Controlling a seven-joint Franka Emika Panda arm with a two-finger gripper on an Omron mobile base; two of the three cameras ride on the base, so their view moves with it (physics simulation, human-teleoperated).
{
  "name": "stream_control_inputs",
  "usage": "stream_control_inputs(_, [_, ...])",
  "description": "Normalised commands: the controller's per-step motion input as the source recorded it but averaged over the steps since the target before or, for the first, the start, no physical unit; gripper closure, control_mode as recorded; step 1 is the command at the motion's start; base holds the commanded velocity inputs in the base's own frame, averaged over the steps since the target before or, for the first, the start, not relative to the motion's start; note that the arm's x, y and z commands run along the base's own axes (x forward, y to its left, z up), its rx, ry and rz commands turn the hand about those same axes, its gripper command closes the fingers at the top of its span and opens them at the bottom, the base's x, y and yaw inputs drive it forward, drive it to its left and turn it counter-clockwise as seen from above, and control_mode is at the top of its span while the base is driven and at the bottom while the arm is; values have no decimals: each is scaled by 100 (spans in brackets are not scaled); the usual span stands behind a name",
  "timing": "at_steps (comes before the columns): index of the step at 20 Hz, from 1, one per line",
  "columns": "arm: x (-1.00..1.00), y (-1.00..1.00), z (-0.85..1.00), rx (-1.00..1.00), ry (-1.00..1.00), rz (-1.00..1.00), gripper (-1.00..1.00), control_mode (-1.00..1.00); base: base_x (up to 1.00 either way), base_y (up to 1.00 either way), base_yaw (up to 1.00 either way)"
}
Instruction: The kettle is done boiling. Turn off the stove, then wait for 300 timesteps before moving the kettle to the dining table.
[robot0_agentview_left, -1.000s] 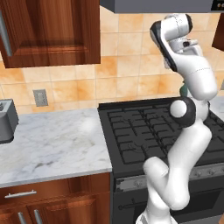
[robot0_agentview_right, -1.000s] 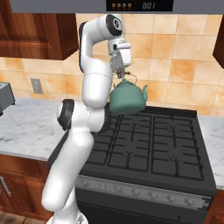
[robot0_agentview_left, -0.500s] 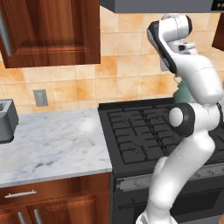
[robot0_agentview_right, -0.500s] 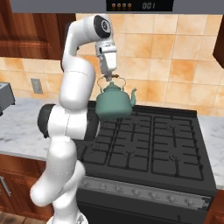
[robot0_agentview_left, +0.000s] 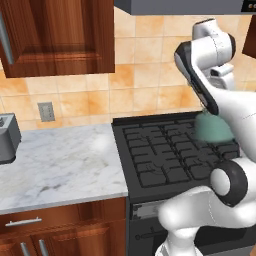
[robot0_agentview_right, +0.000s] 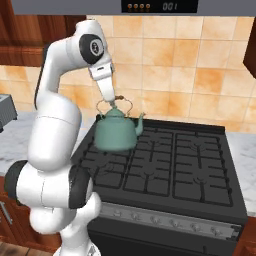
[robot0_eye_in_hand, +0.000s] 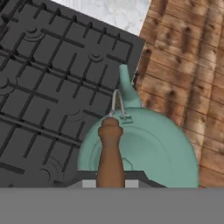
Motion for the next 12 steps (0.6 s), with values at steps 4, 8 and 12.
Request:
stream_control_inputs(4, [-64, 3, 0, -7, -35, 0, 100, -100, 0, 0, 0])
stream_control_inputs(8, [-42, 0, 0, -4, -27, 0, 100, -100, 0, 0, 0])
stream_control_inputs(12, [-28, 0, 1, 0, -16, 0, 100, -100, 0, 0, 0])
